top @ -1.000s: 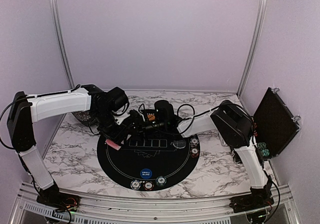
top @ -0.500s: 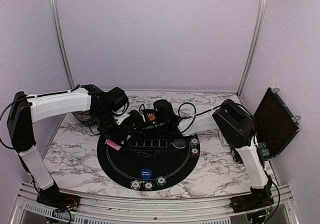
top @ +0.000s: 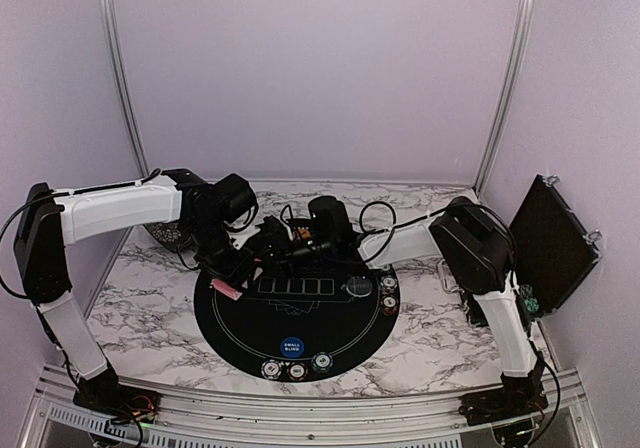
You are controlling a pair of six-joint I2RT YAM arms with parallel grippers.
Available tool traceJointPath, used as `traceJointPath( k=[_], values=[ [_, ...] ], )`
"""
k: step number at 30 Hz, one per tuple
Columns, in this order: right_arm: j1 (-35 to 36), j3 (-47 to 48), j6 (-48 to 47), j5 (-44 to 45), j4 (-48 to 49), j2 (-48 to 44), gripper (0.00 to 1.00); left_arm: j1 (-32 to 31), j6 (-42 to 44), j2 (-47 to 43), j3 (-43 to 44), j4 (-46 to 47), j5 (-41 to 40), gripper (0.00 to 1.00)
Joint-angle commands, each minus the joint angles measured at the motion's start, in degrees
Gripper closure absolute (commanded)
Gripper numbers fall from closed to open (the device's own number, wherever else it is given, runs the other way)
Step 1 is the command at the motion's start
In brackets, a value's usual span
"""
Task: Distribute texas hold em gaming equipment
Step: Distribute the poker card in the small blind area.
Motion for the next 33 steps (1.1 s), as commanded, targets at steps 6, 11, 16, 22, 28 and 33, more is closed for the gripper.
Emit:
traceJointPath(
  k=[6,11,16,22,28,33],
  values=[
    [-0.9,0.0,-1.1,1.4,-1.4,-2.8,0.71,-0.1,0.5,-2.7,0.5,-0.3,0.9,0.43],
    [-1.2,-0.8,-0.9,1.4,-0.8,-3.3,0.71,-0.1,0.5,-2.6,0.4,-0.3,0.9,0.43],
    [-1.4,-1.7,-0.6,1.5,0.0,-4.0,0.71,-0.1,0.5,-2.5,0.3,-0.3,1.1,0.43],
    [-1.5,-2.3,-0.1,1.4,0.9,-4.3,0.71,-0.1,0.4,-2.4,0.0,-0.3,1.3,0.43],
    [-1.7,-2.9,0.2,1.2,1.6,-4.6,0.71,-0.1,0.3,-2.4,-0.1,-0.4,1.8,0.43],
    [-2.1,-4.1,0.8,1.2,3.0,-5.3,0.71,-0.1,0.1,-2.2,-0.5,-0.7,2.0,0.43]
  ],
)
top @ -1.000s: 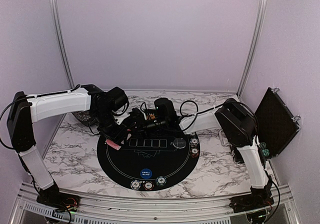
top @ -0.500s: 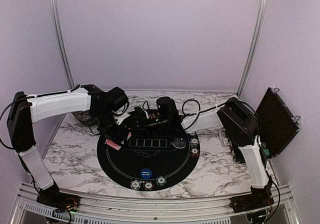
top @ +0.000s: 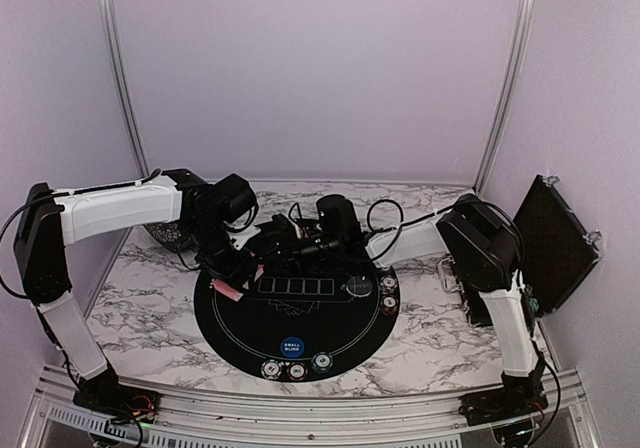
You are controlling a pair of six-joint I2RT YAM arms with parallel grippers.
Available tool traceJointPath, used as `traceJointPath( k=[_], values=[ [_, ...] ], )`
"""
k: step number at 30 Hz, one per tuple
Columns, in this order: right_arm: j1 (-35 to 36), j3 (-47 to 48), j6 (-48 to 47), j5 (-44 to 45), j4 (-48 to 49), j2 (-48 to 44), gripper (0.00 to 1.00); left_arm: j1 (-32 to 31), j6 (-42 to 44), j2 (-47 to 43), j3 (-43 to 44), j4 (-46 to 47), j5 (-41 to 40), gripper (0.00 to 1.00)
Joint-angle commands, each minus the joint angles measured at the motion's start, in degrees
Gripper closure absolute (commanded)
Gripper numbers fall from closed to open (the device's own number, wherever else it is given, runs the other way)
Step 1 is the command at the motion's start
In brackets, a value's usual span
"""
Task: Distribute texas hold em gaming equipment
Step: Distribute the poker card in the small blind area.
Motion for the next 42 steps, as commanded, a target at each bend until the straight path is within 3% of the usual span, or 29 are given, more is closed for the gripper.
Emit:
traceJointPath(
  k=[1,27,42],
  values=[
    [-0.8,-0.8,0.4,0.4,2.4,-3.0,0.71,-0.1,0.0,-2.2,-0.6,-0.7,0.9,0.43],
    [-1.5,-4.7,0.6,0.8,4.5,-5.6,0.73,-0.1,-1.2,-0.7,-0.6,-1.9,0.3,0.43],
    [-1.3,-5.1,1.4,0.8,5.7,-5.5,0.83,-0.1,-1.1,0.3,0.0,-2.0,0.2,0.43]
  ],
)
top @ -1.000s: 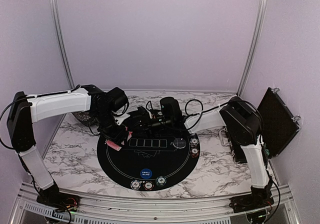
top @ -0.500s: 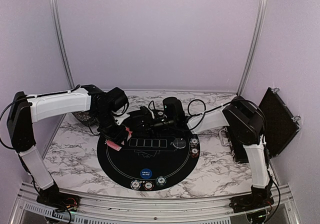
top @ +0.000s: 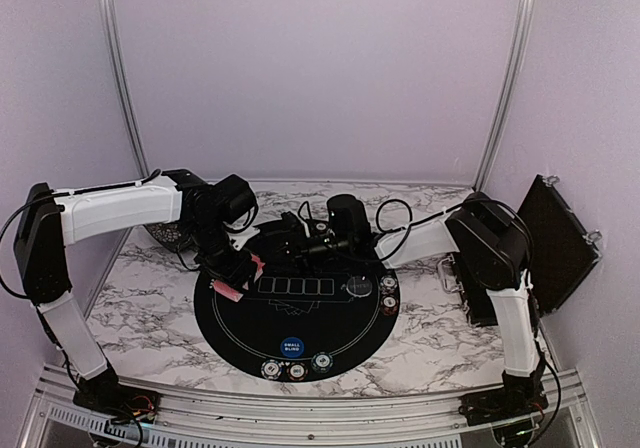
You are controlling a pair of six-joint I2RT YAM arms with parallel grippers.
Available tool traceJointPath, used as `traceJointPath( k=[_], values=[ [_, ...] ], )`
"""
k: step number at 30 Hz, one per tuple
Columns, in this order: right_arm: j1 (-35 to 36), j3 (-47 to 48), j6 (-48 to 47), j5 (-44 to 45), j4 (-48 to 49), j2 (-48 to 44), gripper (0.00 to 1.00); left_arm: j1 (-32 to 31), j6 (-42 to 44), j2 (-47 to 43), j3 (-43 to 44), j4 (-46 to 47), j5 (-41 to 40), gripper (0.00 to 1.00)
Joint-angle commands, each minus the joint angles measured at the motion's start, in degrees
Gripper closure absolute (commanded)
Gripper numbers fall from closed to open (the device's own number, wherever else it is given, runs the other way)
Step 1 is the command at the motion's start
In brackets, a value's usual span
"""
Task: Distribute texas hold em gaming equipment
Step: Distribute the poker card in the small blind area.
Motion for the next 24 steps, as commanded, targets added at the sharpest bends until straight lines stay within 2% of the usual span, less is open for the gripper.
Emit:
traceJointPath(
  k=[1,24],
  values=[
    [-0.2,0.3,0.3,0.1,2.1,-2.1,0.83,-0.1,0.0,0.3,0.3,-1.8,0.0,0.43],
    [-0.2,0.7,1.4,-0.9,2.8,-0.8,0.94,-0.2,0.4,1.5,1.4,-2.0,-0.1,0.43]
  ],
)
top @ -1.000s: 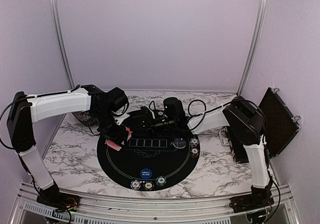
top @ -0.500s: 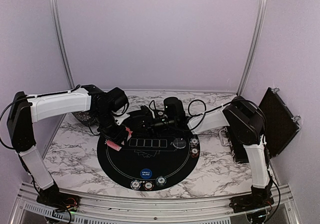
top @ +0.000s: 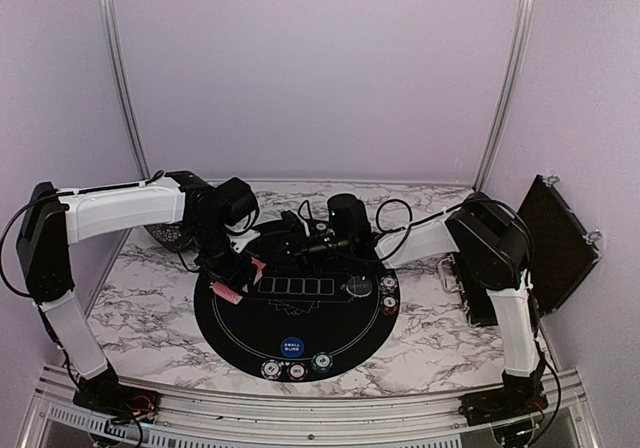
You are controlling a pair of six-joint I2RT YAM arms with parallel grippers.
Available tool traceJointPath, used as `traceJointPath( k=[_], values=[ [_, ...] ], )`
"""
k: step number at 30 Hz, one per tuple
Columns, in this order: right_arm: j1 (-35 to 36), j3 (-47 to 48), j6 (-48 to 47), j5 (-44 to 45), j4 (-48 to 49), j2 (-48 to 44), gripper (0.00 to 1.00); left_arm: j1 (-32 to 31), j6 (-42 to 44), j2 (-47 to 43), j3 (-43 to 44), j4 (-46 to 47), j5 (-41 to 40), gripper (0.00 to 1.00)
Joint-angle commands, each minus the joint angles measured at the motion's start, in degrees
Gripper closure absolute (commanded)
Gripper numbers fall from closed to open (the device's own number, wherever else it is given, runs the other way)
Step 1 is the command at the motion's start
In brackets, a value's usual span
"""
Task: Distribute texas hold em gaming equipment
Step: Distribute the poker card in the small blind area.
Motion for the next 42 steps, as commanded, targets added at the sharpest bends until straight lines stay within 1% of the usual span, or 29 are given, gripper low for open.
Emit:
traceJointPath(
  k=[1,3,9,14,25,42],
  values=[
    [-0.2,0.7,0.6,-0.8,1.7,-0.7,0.94,-0.1,0.3,0.5,1.4,-1.5,-0.1,0.43],
    [-0.2,0.9,0.4,-0.9,1.3,-0.7,0.95,-0.1,0.3,0.5,1.5,-1.5,-0.2,0.43],
    [-0.2,1.1,0.0,-0.9,0.5,-0.4,0.86,-0.1,0.3,0.5,1.6,-1.5,-0.2,0.43],
    [-0.1,1.3,-0.1,-0.9,-0.1,0.1,0.84,-0.2,0.4,0.4,1.8,-1.6,-0.2,0.43],
    [0.3,1.3,-0.7,-1.0,-1.0,0.6,0.84,-0.1,0.5,0.5,2.0,-1.6,-0.2,0.43],
    [1.0,1.3,-0.4,-1.0,-0.8,0.7,0.89,-0.2,0.5,0.7,2.1,-1.7,-0.3,0.43]
  ],
)
